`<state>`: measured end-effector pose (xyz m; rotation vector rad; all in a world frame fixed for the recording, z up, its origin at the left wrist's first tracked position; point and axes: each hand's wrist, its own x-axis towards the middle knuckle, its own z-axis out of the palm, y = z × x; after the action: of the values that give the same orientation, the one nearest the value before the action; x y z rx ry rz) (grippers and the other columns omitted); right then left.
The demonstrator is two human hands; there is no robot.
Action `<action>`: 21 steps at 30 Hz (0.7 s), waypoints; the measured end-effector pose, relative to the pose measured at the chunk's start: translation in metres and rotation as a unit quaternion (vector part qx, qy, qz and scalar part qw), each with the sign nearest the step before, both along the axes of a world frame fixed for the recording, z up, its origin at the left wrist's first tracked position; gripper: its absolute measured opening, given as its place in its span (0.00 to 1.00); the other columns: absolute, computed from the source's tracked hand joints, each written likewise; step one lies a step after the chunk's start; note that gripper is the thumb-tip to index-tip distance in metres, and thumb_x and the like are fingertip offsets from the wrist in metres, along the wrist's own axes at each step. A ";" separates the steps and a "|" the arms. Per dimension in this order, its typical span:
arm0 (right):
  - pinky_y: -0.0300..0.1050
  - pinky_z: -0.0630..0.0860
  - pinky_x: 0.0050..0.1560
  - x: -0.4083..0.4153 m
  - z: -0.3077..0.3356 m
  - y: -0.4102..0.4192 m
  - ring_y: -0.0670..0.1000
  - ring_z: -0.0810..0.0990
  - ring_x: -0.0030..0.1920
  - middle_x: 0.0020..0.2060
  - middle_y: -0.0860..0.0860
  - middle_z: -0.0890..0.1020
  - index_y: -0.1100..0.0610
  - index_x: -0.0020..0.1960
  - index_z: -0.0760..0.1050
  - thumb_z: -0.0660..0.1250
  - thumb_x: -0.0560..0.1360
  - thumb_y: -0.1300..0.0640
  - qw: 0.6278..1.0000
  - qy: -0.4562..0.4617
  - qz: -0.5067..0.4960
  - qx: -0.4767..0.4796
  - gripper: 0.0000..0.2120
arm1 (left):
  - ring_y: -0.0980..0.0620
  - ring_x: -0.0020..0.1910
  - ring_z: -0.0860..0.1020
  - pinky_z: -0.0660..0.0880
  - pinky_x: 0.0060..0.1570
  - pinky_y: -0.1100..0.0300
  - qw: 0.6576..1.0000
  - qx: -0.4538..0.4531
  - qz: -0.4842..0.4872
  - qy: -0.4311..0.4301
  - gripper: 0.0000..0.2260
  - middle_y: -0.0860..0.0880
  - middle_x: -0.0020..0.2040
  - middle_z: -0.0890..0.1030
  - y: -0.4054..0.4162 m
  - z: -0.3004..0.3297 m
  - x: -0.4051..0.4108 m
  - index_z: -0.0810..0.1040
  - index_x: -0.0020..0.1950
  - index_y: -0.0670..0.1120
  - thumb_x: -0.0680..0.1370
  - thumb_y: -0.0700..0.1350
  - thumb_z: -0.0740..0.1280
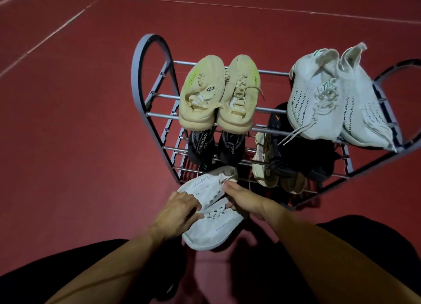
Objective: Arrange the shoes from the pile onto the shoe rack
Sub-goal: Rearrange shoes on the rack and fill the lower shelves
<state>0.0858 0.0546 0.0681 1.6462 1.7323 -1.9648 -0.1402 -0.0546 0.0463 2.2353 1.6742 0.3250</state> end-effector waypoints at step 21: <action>0.40 0.67 0.31 0.017 0.008 -0.002 0.56 0.83 0.40 0.50 0.59 0.83 0.45 0.63 0.67 0.51 0.70 0.22 0.974 -0.023 -0.069 -0.214 0.33 | 0.58 0.50 0.72 0.62 0.53 0.61 0.997 -0.015 -0.078 -0.005 0.14 0.60 0.47 0.75 0.014 0.008 -0.005 0.76 0.52 0.55 0.81 0.64 0.60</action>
<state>0.1029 0.0525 0.0757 1.6678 1.0958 -2.1430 -0.1452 -0.0406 0.0542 2.3210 1.4780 0.2689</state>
